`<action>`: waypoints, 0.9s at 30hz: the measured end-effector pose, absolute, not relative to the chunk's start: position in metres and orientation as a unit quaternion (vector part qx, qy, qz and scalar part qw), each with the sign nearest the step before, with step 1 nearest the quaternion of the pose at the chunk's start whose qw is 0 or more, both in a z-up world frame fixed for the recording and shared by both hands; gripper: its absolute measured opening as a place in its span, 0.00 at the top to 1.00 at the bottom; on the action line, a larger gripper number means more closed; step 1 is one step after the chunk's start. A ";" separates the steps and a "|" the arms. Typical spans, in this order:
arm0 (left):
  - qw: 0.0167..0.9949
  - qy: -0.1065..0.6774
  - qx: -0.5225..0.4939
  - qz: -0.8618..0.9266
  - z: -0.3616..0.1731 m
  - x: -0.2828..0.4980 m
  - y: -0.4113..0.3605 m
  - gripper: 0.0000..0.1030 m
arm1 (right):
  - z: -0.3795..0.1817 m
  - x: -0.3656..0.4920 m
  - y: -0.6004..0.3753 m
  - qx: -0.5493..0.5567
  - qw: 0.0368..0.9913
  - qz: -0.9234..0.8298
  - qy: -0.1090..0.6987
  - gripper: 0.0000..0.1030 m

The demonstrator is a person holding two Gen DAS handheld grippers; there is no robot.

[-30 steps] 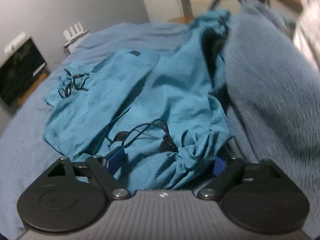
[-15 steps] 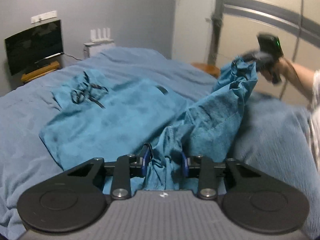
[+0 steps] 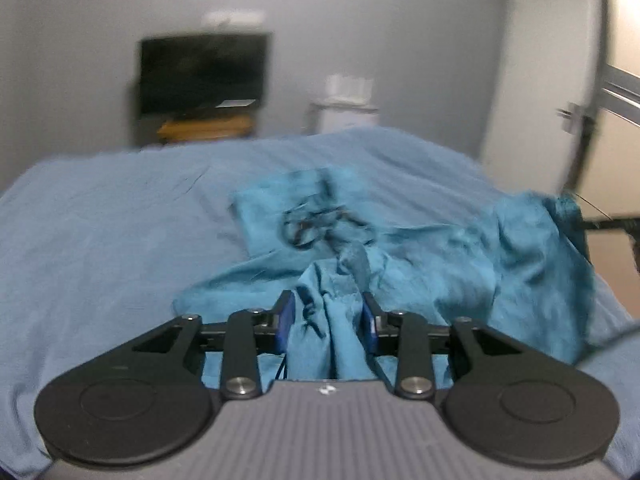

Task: Fold large clothes
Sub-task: 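Lift the hem with both grippers, fold it toward the collar, open both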

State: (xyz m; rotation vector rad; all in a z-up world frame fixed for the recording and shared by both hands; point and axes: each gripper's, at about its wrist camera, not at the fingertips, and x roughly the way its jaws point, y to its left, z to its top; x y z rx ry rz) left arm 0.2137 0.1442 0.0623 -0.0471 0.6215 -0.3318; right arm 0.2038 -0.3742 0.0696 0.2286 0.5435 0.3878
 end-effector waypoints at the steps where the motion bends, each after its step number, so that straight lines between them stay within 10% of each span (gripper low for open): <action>1: 0.933 0.323 -0.036 -0.155 0.055 0.225 0.148 0.56 | 0.060 0.216 -0.374 0.120 0.938 0.182 0.269 0.79; 7: 0.918 0.381 -0.048 -0.103 0.015 0.248 0.169 0.24 | -0.006 0.268 -0.373 0.175 0.924 0.117 0.319 0.52; 21: 0.883 0.425 -0.162 -0.114 -0.047 0.246 0.212 0.25 | -0.043 0.311 -0.348 0.073 0.941 0.071 0.322 0.28; 24: 0.874 0.439 -0.158 -0.134 -0.048 0.249 0.208 0.62 | -0.053 0.321 -0.343 0.061 0.926 0.109 0.356 0.45; 25: 0.871 0.441 -0.158 -0.147 -0.047 0.248 0.207 0.82 | -0.053 0.318 -0.341 0.058 0.922 0.123 0.362 0.70; 27: 0.873 0.432 -0.160 -0.161 -0.042 0.244 0.204 0.90 | -0.049 0.310 -0.339 0.053 0.921 0.139 0.359 0.84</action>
